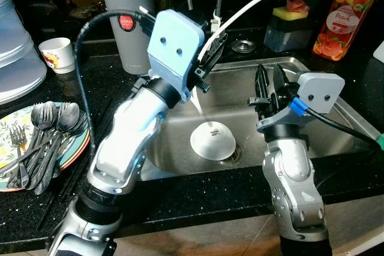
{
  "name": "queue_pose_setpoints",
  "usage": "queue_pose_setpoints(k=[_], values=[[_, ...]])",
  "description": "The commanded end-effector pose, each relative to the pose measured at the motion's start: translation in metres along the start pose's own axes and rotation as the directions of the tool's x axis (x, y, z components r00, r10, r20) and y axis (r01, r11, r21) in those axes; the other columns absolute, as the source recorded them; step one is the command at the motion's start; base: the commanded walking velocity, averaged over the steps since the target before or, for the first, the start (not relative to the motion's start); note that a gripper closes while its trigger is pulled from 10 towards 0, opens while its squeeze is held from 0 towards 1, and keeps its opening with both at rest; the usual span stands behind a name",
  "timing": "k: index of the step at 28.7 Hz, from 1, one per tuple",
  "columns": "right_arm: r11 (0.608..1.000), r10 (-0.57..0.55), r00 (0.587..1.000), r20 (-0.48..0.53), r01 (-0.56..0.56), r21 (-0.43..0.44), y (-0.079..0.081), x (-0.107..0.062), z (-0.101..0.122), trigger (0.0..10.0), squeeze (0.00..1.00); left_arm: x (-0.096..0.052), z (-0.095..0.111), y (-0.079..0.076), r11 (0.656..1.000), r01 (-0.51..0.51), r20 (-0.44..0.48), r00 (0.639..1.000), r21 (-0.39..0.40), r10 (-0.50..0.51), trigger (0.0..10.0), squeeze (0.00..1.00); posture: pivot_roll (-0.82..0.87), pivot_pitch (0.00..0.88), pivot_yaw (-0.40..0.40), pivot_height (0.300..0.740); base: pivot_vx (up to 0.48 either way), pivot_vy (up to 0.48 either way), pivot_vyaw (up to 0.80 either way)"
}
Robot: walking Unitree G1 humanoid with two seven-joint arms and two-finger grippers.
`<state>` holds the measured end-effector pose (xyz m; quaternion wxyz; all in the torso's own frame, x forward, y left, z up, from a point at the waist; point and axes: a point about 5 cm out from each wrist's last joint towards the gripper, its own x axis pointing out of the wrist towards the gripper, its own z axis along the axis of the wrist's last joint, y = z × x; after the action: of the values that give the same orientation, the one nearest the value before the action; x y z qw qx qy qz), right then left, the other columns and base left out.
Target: Kitchen organization
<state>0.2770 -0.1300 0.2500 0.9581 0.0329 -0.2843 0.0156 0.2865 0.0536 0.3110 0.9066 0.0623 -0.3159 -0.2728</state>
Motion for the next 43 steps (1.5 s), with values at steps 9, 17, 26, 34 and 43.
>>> queue_pose_setpoints(k=[9, 17, 26, 34, 43], values=[[0.999, 0.026, 1.000, 0.010, -0.026, 0.023, 0.007, 0.006, 0.000, 10.0, 0.00, -0.003, -0.012, 0.013, 0.991, -0.130, -0.040, 0.991, -0.027, 0.129, 10.0, 0.00, 0.02, 0.000, 0.035, 0.740, 0.000, 0.000, 0.00], [0.999, 0.032, 1.000, 0.001, -0.032, 0.017, 0.008, 0.004, -0.001, 10.0, 0.00, -0.005, -0.021, 0.010, 0.988, -0.154, -0.064, 0.986, -0.034, 0.151, 10.0, 0.00, -0.01, 0.000, 0.033, 0.740, 0.000, 0.000, 0.00], [0.999, 0.036, 0.999, -0.003, -0.036, 0.018, 0.007, 0.005, -0.003, 10.0, 0.00, -0.005, -0.021, 0.012, 0.984, -0.176, -0.060, 0.983, -0.018, 0.175, 10.0, 0.00, 0.01, 0.000, 0.022, 0.740, -0.243, 0.000, 0.00], [0.999, 0.039, 0.999, -0.006, -0.039, 0.021, 0.009, 0.005, -0.003, 10.0, 0.00, -0.005, -0.023, 0.010, 0.985, -0.172, -0.061, 0.983, -0.018, 0.171, 10.0, 0.00, 0.00, 0.000, 0.023, 0.740, -0.416, 0.000, 0.00], [0.999, 0.033, 0.999, -0.012, -0.033, 0.014, 0.007, 0.003, -0.003, 10.0, 0.00, -0.005, -0.024, 0.011, 0.985, -0.174, -0.065, 0.983, -0.017, 0.172, 10.0, 0.00, 0.00, 0.000, 0.023, 0.740, -0.417, 0.000, 0.00]])
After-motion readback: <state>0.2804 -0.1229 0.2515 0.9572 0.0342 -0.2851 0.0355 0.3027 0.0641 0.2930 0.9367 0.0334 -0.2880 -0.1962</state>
